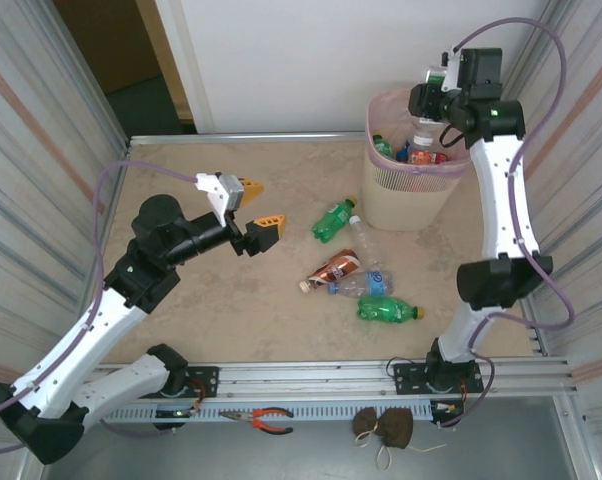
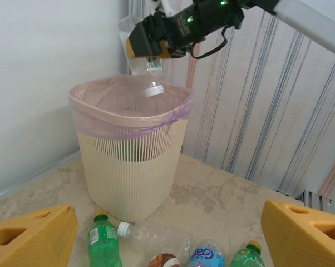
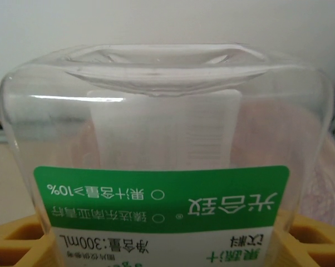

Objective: Put the plastic bottles in the bin

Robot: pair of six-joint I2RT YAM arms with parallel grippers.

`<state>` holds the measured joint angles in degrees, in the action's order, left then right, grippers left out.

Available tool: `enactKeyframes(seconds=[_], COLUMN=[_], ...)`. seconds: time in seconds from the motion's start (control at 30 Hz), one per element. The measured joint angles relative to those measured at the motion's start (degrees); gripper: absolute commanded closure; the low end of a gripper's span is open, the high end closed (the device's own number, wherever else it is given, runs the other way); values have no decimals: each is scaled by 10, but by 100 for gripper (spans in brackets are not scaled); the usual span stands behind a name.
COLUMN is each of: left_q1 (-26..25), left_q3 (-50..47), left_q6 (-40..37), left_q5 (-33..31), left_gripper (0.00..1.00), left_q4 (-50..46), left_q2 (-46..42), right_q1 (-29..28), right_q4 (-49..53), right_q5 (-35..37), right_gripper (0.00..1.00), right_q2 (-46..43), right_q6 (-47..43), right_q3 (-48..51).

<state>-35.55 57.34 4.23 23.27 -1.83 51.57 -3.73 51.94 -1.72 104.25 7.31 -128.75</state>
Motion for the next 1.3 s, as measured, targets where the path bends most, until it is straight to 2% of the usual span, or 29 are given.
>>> enactKeyframes(seconds=[0.13, 0.3, 0.83, 0.97, 1.3], left_q1=[0, 0, 6, 6, 6], left_q3=[1, 2, 3, 3, 3], left_q6=[0, -5, -6, -5, 0], left_q5=[0, 0, 0, 0, 2], left_gripper=[14, 14, 15, 16, 16], left_q4=[-1, -9, -14, -14, -13], left_q2=[9, 17, 22, 24, 32], right_q1=[5, 5, 3, 3, 3], right_q4=[75, 119, 133, 131, 126], right_q5=[-7, -23, -43, -47, -46], right_gripper=[51, 51, 47, 43, 22], right_q2=[73, 117, 210, 225, 222], right_q6=[-9, -21, -35, -35, -33], right_q3=[-68, -80, -94, -102, -105])
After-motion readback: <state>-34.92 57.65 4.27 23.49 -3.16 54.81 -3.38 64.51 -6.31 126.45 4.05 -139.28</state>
